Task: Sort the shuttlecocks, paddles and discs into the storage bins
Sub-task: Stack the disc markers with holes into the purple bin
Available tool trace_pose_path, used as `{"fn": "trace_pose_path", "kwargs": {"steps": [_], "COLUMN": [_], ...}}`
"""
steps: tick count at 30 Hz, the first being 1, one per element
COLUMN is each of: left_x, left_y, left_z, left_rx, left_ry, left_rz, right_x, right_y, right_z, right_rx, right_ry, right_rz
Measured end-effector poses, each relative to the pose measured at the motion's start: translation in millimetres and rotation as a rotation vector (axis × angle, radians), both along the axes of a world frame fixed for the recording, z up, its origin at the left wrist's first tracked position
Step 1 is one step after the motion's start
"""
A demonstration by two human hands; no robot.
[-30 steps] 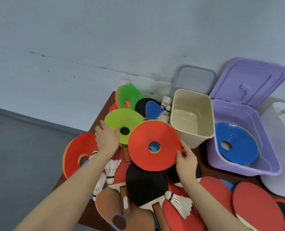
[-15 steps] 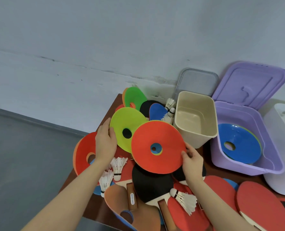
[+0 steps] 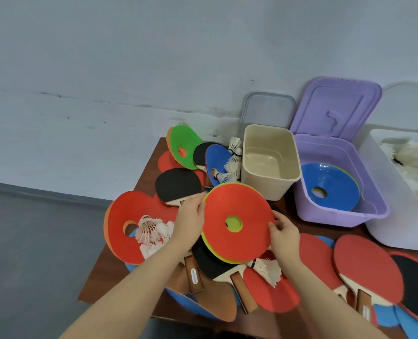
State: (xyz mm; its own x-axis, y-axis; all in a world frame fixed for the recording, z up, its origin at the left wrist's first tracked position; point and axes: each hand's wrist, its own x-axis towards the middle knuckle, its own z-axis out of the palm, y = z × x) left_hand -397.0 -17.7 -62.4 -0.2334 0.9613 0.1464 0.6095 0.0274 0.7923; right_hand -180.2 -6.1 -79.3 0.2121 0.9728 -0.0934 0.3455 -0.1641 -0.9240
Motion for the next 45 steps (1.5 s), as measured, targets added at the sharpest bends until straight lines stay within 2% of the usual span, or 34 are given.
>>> {"fn": "trace_pose_path", "kwargs": {"steps": [4,8,11,13,15,19,24,27,35,41,45], "left_x": [4,-3,-7,-9,-12,-16,-6,12,87,164,216], "left_y": [2,-1,1,1,0,-4,5,20,94,158,202], "left_z": [-18,-21,-25,-28,-30,-23,-4,15,60,80,81], "left_rx": [-0.192,-0.178,-0.262,-0.306,-0.279,-0.097,0.102,0.171,0.240,0.233,0.165], "left_ry": [0.247,0.471,0.572,0.545,0.422,0.221,0.177,0.132,0.175,0.242,0.260], "left_rz": [-0.061,-0.030,-0.040,-0.037,-0.046,-0.066,-0.052,-0.063,-0.143,-0.216,-0.276], "right_x": [12,7,-4,-14,-22,-22,-5,9,85,154,197], "right_y": [-8,-8,-4,-3,-6,-12,-3,8,62,110,150], "right_z": [-17,-22,-30,-28,-22,-10,9,28,71,80,77], "right_rx": [-0.071,-0.111,-0.106,-0.144,-0.156,-0.005,0.226,0.301,0.404,0.456,0.460], "right_ry": [-0.141,-0.188,-0.262,-0.220,-0.161,-0.113,-0.205,-0.194,-0.191,-0.299,-0.448], "right_rz": [0.051,0.149,0.246,0.238,0.194,0.169,0.109,0.068,-0.060,-0.118,-0.109]}}
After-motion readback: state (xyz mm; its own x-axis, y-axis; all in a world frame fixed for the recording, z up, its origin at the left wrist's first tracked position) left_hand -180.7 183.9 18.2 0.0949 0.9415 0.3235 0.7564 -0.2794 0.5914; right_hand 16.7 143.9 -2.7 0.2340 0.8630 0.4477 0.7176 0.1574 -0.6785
